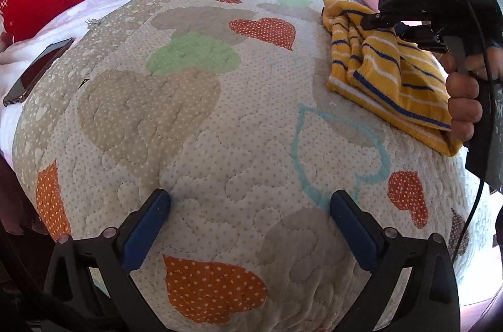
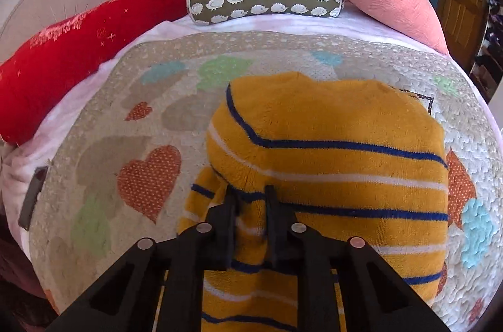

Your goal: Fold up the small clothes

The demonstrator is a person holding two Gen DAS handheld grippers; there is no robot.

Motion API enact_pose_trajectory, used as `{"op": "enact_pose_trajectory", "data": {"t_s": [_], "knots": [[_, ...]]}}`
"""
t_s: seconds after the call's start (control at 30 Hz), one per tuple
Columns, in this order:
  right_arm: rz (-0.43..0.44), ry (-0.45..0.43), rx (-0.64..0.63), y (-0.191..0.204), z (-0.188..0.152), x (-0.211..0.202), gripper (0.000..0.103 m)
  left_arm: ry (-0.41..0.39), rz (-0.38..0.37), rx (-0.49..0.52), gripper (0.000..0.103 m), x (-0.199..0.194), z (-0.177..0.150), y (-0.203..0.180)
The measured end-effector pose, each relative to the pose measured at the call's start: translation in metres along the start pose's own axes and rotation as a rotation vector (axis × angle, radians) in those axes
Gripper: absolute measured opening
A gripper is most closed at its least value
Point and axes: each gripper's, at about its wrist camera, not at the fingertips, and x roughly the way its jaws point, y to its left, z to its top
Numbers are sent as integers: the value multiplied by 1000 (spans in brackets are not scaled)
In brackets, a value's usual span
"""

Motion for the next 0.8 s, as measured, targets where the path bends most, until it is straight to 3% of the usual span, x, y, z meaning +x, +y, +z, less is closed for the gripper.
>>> {"op": "enact_pose_trajectory", "data": {"t_s": [0.13,0.27,0.43,0.5,0.63,0.73,0.8], "knots": [[46,-13,15,13,18,-16,12,3,-89,-58,102,-6,3,13],[94,9,61,27,36,-2,12,7,-135,-92,102,-13,4,22],[125,139,90,32,23,49,13,3,-143,-117,102,-20,1,31],[146,157,71,32,19,52,14,6,-153,-127,102,-20,1,34],[223,126,14,36,29,13,47,9,-170,-142,102,-20,2,37],[288,15,7,37,43,-22,50,9,-178,-149,102,-20,2,38],[299,5,40,35,49,-22,42,10,-180,-150,102,-21,2,39]]}}
